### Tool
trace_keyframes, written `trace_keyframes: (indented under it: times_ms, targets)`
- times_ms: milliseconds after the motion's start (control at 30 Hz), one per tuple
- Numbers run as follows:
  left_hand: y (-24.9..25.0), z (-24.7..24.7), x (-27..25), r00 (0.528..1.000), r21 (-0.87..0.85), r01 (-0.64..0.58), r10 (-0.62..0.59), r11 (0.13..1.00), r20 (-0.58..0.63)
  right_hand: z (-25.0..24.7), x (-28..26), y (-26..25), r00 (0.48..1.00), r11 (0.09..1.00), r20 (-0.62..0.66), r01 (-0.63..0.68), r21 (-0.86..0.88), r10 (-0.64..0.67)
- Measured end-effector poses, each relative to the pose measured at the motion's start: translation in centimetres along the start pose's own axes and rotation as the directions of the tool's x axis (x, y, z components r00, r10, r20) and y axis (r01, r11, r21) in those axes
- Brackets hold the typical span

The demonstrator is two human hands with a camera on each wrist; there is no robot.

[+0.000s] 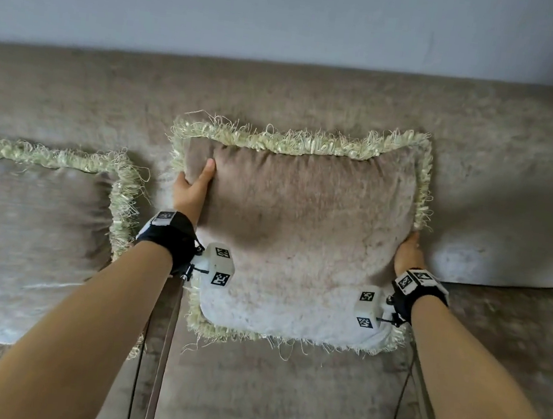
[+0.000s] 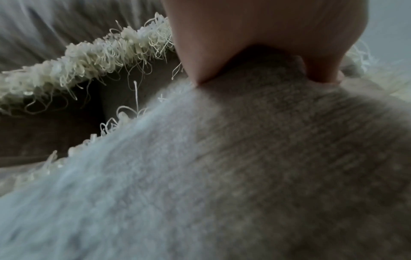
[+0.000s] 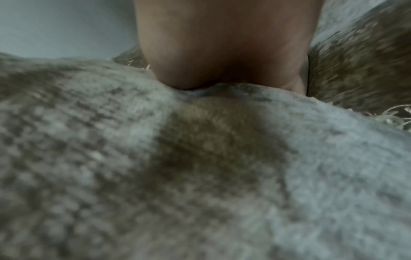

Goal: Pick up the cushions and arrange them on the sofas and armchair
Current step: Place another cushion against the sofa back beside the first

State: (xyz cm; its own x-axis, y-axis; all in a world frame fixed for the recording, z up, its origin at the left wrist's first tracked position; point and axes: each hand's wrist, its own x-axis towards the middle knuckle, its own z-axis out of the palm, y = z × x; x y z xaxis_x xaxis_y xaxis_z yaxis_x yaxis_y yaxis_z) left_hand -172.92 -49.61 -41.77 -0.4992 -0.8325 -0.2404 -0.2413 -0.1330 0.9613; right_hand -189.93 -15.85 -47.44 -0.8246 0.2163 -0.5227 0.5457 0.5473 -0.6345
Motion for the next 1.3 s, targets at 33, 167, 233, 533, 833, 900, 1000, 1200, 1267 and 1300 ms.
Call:
trace_keyframes:
  times_ms: [33, 167, 233, 533, 833, 900, 1000, 1200, 1267, 1300]
  targets:
    - [-0.2, 0.0, 0.2, 1.000, 0.001, -0.011, 0.011, 1.000, 0.006, 0.3, 0.1, 0.0, 1.000, 0.999, -0.006, -0.007, 0.043, 0.007]
    - [-0.5, -0.5, 0.4, 0.997, 0.208, -0.071, 0.073, 0.976, -0.005, 0.0, -0.9, -1.8, 0.944, 0.999, -0.327, 0.033, -0.016, -0.036]
    - [0.3, -0.6, -0.4, 0.961, 0.451, -0.170, 0.250, 0.876, -0.123, -0.7, -2.7, -4.5, 0.834, 0.957, -0.476, 0.280, -0.072, -0.280]
    - [2.0, 6.3, -3.6, 0.841, 0.864, -0.379, 0.514, 0.330, 0.173, 6.8, -13.9, -10.3, 0.084, -0.071, 0.276, 0.858, -0.509, -0.958]
    - [1.4, -0.9, 3.8, 0.808, 0.640, -0.589, 0.374, 0.494, 0.455, -0.7, -1.4, -6.7, 0.639, 0.360, 0.247, 0.663, -0.656, -0.728]
    - [2.5, -2.0, 2.9, 0.919, 0.240, -0.338, 0.264, 0.910, 0.293, -1.6, -2.6, -7.0, 0.645, 0.440, 0.194, 0.680, -0.586, -0.739]
    - [2.9, -5.2, 1.0, 0.996, -0.274, -0.062, 0.042, 0.960, -0.078, -2.1, -5.3, -5.3, 0.598, 0.581, -0.105, 0.698, -0.418, -0.794]
    - [-3.3, 2.8, -7.8, 0.885, 0.606, -0.385, 0.464, 0.696, 0.030, 7.3, -12.1, -1.4, 0.276, 0.160, 0.150, 0.835, -0.527, -0.949]
    - [-5.4, 5.4, -8.1, 0.849, 0.715, -0.453, 0.502, 0.533, 0.164, 8.5, -10.3, -1.0, 0.259, 0.108, 0.167, 0.787, -0.608, -0.951]
    - [-6.2, 5.2, -7.0, 0.873, 0.736, -0.404, 0.469, 0.544, 0.132, 8.1, -8.9, -0.8, 0.269, 0.108, 0.158, 0.758, -0.643, -0.950]
